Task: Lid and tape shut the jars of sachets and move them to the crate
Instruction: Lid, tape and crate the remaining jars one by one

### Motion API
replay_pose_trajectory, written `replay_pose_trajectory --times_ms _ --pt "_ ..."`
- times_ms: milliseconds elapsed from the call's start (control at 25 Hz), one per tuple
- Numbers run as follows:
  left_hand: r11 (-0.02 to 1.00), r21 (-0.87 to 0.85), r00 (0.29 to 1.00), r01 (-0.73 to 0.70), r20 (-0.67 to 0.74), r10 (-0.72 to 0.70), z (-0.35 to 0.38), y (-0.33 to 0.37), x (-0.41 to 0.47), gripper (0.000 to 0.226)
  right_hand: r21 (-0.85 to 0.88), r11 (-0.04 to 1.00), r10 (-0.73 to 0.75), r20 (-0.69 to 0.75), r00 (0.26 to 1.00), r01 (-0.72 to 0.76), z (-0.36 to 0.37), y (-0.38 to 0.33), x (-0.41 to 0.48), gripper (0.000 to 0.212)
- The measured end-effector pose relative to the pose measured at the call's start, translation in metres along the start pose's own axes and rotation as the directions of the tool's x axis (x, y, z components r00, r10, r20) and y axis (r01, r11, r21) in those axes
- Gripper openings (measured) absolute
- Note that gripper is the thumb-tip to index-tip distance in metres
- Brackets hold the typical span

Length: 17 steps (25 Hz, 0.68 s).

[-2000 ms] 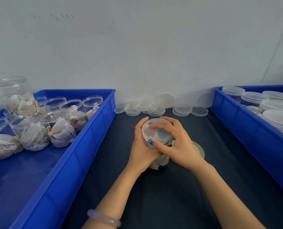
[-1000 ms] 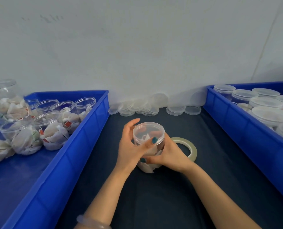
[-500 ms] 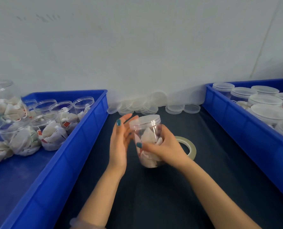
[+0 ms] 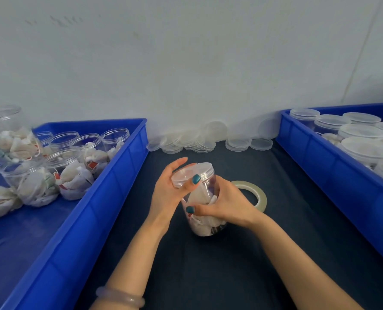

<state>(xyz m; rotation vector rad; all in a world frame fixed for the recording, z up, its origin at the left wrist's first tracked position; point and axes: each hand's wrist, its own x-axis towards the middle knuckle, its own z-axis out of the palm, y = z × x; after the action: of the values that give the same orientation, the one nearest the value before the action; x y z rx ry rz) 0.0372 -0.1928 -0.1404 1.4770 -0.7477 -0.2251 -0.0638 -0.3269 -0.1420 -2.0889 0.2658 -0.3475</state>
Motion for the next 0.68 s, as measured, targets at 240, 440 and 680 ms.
replay_pose_trajectory --times_ms 240,440,680 --pt "0.997 -0.008 0.997 -0.077 0.022 0.077 0.006 -0.004 -0.002 0.081 -0.021 0.998 -0.061 0.136 0.989 0.064 -0.023 0.008 -0.004 0.091" --pt "0.991 0.070 0.992 -0.113 -0.045 0.116 0.009 -0.007 0.000 0.082 -0.549 0.794 0.345 0.052 0.937 -0.262 -0.065 0.035 -0.017 0.107" --pt "0.919 0.331 0.973 -0.215 -0.008 0.230 0.019 -0.010 -0.005 0.075 -0.588 0.796 0.253 0.109 0.961 -0.143 -0.065 0.040 -0.016 0.023"
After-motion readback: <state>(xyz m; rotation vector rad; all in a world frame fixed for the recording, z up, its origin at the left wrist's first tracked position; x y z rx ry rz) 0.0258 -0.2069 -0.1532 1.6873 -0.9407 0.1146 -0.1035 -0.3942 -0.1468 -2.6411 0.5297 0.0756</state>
